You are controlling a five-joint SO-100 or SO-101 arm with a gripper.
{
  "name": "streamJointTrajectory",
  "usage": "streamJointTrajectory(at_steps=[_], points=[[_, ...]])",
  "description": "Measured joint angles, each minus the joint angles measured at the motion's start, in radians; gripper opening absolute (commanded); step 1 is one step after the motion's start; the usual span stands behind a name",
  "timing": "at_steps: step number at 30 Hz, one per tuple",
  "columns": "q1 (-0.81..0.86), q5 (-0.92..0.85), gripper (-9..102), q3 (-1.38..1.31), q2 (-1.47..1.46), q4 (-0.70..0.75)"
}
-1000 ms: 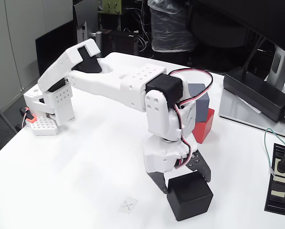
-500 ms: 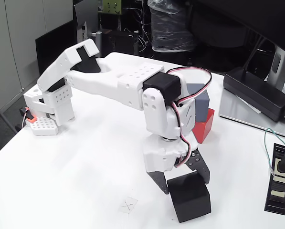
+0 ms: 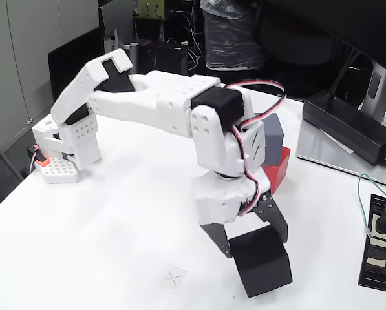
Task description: Stack the three blocks in an ordered color.
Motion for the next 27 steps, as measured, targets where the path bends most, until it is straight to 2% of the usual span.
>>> streamJointTrajectory(at_steps=[13, 27], points=[[-0.009, 0.0, 5, 0.0, 0.368, 0.077], [-0.239, 0.0, 5, 0.031, 0.658, 0.08]])
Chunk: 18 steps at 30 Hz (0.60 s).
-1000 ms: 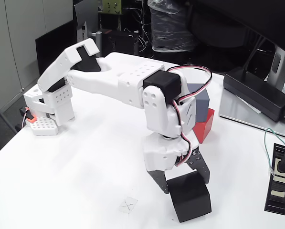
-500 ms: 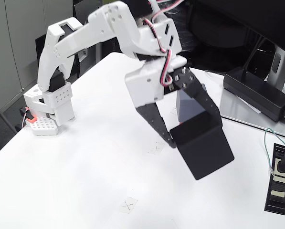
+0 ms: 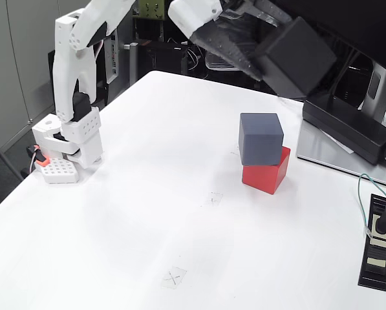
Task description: Stack the three blocks in an ordered color.
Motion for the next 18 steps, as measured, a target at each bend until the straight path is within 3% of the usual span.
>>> streamJointTrajectory(at_steps=[18], points=[[-0.284, 0.0, 5, 0.5, 0.296, 0.0]])
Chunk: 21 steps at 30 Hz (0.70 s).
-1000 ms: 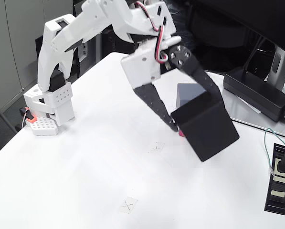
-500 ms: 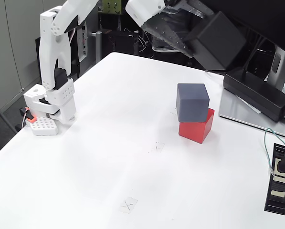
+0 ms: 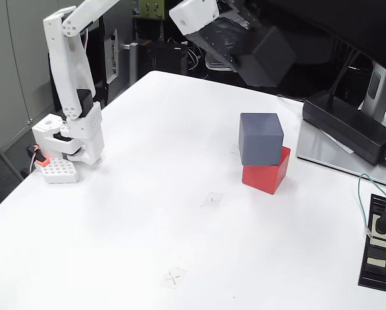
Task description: Stack the three blocks in an ordered color.
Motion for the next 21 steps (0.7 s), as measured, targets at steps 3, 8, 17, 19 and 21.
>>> streamJointTrajectory(at_steps=[3, 8, 17, 19, 21], points=[[-0.005, 0.0, 4, 0.025, 0.025, 0.0], [-0.008, -0.026, 4, 0.04, 0.041, 0.0], [-0.006, -0.12, 4, 0.104, 0.077, 0.0], [-0.002, -0.124, 4, 0.124, 0.078, 0.0], [0.012, -0.126, 4, 0.15, 0.078, -0.02]])
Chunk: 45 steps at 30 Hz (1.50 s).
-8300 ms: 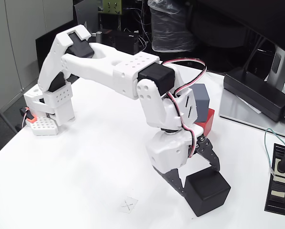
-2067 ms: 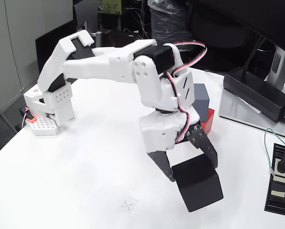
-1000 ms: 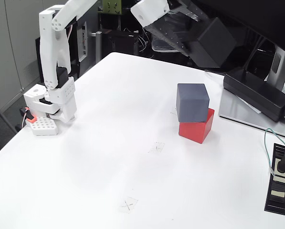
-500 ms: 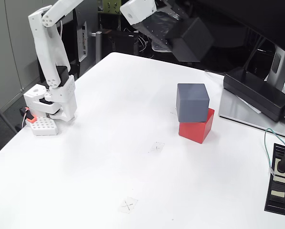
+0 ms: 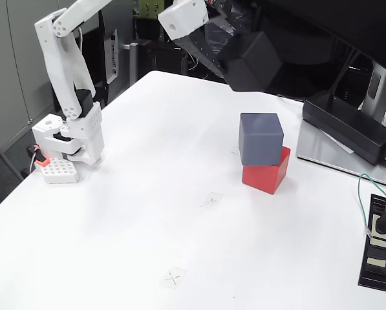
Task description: Stack the three blocks in an ordered color.
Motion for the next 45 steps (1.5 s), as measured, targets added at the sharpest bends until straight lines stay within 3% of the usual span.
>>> streamJointTrajectory(at_steps=[9, 22, 28, 45], points=[[0.077, 0.0, 5, 0.189, 0.0, -0.183], [0.083, 0.0, 5, 0.218, -0.002, -0.12], [0.011, 0.0, 4, 0.218, -0.002, -0.087], [-0.018, 0.0, 4, 0.218, -0.002, -0.091]])
